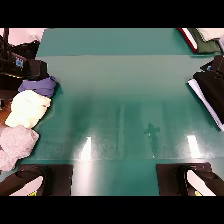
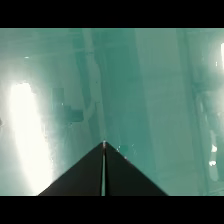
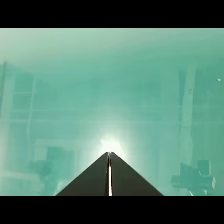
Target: Fold the shirts.
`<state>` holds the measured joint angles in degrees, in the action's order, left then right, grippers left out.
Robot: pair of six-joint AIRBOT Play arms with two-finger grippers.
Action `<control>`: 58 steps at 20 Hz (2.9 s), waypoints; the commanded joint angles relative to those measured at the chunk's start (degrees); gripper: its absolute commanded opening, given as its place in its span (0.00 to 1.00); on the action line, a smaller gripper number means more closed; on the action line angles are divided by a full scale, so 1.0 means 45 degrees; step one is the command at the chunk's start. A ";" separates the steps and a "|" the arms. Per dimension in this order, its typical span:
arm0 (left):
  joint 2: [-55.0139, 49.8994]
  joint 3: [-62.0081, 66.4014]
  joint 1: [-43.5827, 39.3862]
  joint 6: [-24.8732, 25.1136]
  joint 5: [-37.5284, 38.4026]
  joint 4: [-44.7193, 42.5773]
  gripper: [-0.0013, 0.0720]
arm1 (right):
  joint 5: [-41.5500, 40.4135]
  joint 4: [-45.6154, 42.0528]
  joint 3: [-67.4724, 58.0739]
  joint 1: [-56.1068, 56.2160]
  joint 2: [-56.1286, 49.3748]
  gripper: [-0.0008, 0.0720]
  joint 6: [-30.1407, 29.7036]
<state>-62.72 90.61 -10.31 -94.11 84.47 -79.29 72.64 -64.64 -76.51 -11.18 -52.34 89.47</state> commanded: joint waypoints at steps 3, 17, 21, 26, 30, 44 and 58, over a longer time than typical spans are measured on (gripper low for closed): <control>0.0010 -0.0005 0.0000 0.0000 -0.0005 0.0000 0.06 | 0.0005 0.0015 0.0005 0.0160 0.0034 0.04 0.0005; -0.0529 -0.0044 0.0000 0.0272 -0.2725 -0.2404 0.87 | -0.0005 0.0015 0.0005 0.0160 0.0034 0.04 0.0000; -0.2424 -0.0044 0.0000 -0.0117 -0.2798 -0.6096 0.90 | 0.0291 0.0015 0.0005 0.0160 0.0034 0.04 0.0000; -0.5615 -0.0044 0.0073 -0.0141 -0.3444 -0.8262 0.90 | 0.0860 0.0010 0.0005 0.0160 0.0034 0.04 0.0000; -0.7339 -0.0044 0.0928 -0.1132 -0.4041 -0.8155 0.90 | 0.0860 0.0010 0.0005 0.0160 0.0034 0.04 0.0000; -0.8179 0.0729 0.1685 -0.1268 -0.4488 -0.6766 0.06 | 0.0855 0.0039 0.0019 0.0160 0.0034 0.04 0.0005; -0.1409 0.6246 -0.2137 0.4512 -0.1141 0.4114 0.06 | 0.0767 0.0146 -0.3759 0.0160 0.0034 0.04 0.0005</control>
<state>-74.28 117.49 -15.35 -78.83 75.81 -74.50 76.14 -64.05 -89.67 -10.50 -52.21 89.47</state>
